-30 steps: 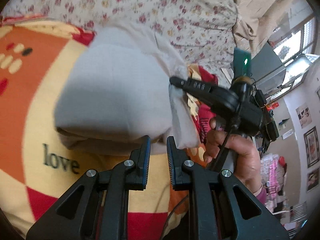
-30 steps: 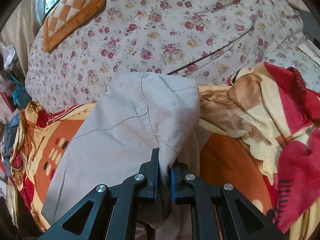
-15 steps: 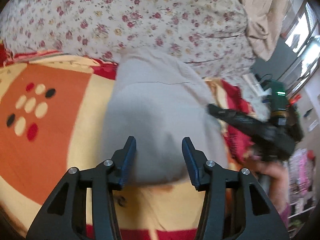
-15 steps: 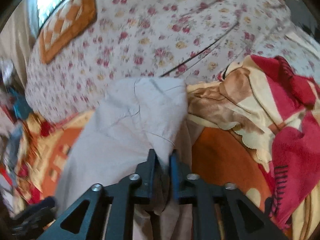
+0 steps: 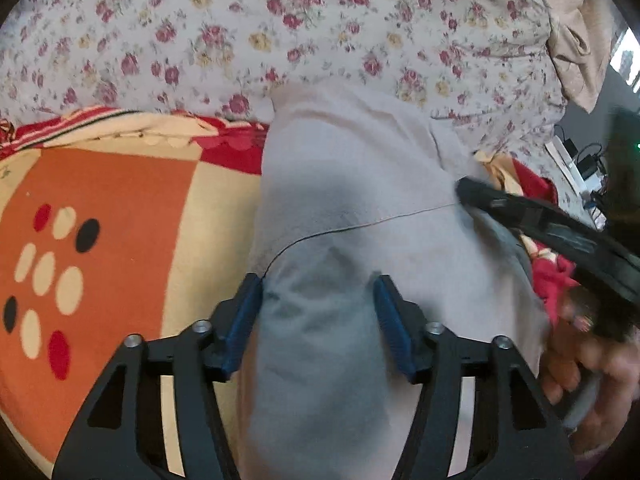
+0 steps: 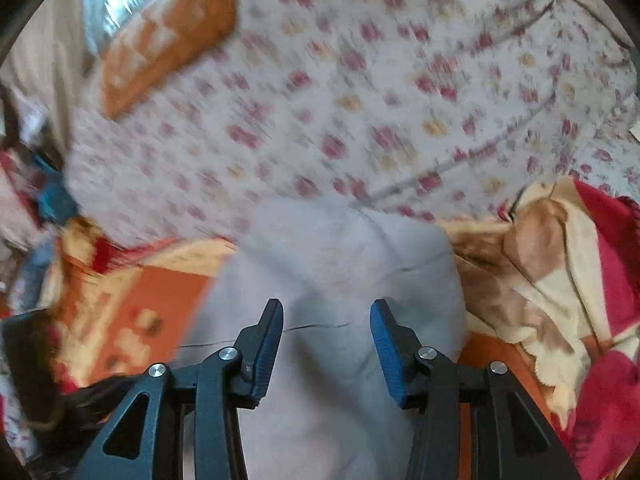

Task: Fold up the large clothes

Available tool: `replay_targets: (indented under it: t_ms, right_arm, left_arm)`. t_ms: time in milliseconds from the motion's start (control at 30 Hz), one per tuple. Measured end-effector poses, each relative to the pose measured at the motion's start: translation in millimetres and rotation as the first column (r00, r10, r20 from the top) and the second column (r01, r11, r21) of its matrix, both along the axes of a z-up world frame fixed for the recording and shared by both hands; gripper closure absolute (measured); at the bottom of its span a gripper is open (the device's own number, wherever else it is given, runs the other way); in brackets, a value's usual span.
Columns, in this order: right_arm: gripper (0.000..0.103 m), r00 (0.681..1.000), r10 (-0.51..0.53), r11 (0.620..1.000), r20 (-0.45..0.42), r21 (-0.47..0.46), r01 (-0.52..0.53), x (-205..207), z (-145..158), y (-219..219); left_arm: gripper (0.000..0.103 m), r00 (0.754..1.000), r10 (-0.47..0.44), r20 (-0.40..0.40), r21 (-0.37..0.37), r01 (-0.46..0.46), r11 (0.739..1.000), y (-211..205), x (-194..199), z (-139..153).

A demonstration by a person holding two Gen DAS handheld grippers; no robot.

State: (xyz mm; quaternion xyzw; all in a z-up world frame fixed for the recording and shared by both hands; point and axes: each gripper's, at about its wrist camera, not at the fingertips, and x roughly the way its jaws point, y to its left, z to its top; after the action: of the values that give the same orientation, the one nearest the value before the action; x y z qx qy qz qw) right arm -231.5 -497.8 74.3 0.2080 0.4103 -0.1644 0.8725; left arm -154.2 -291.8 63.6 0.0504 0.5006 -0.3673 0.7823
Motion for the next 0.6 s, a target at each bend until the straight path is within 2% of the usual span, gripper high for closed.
replay_targets:
  t_ms: [67, 167, 233, 333, 467, 533, 600]
  right_arm:
    - [0.06, 0.997, -0.056, 0.998, -0.06, -0.002, 0.056, -1.5, -21.4, -10.9]
    - [0.059, 0.991, -0.122, 0.987, -0.056, 0.099, 0.127, -18.3, -43.5, -31.7]
    - [0.059, 0.991, -0.123, 0.985, -0.057, 0.113, 0.129, -25.1, -36.4, -33.7]
    - [0.059, 0.993, -0.11, 0.992, -0.038, 0.057, 0.112, -41.4, -10.8, -21.8]
    - [0.059, 0.999, -0.041, 0.999, 0.024, 0.009, 0.041, -75.0, 23.7, 10.4]
    - [0.059, 0.999, 0.005, 1.0, 0.034, -0.009, -0.005, -88.5, 28.3, 30.1]
    - [0.059, 0.999, 0.04, 0.999, 0.006, -0.019, -0.04, -95.5, 18.3, 45.0]
  left_arm:
    - [0.036, 1.0, -0.023, 0.017, -0.001, 0.023, 1.0, 0.1, -4.4, -6.5]
    - [0.032, 0.999, -0.044, 0.028, -0.017, 0.045, 0.999, 3.5, -9.7, -18.5]
    - [0.031, 0.999, -0.033, 0.027, -0.02, 0.034, 0.999, 5.2, -9.6, -21.8]
    - [0.031, 0.999, -0.03, 0.026, -0.008, 0.03, 1.0, 6.9, -10.0, -19.8]
    - [0.031, 0.998, -0.028, 0.052, 0.007, 0.027, 1.0, 7.7, -15.1, -18.9]
    - [0.031, 0.997, -0.025, 0.071, 0.021, 0.024, 1.0, 6.8, -18.9, -17.8]
    - [0.031, 0.996, -0.023, 0.083, 0.03, 0.02, 0.999, 5.8, -21.0, -17.2]
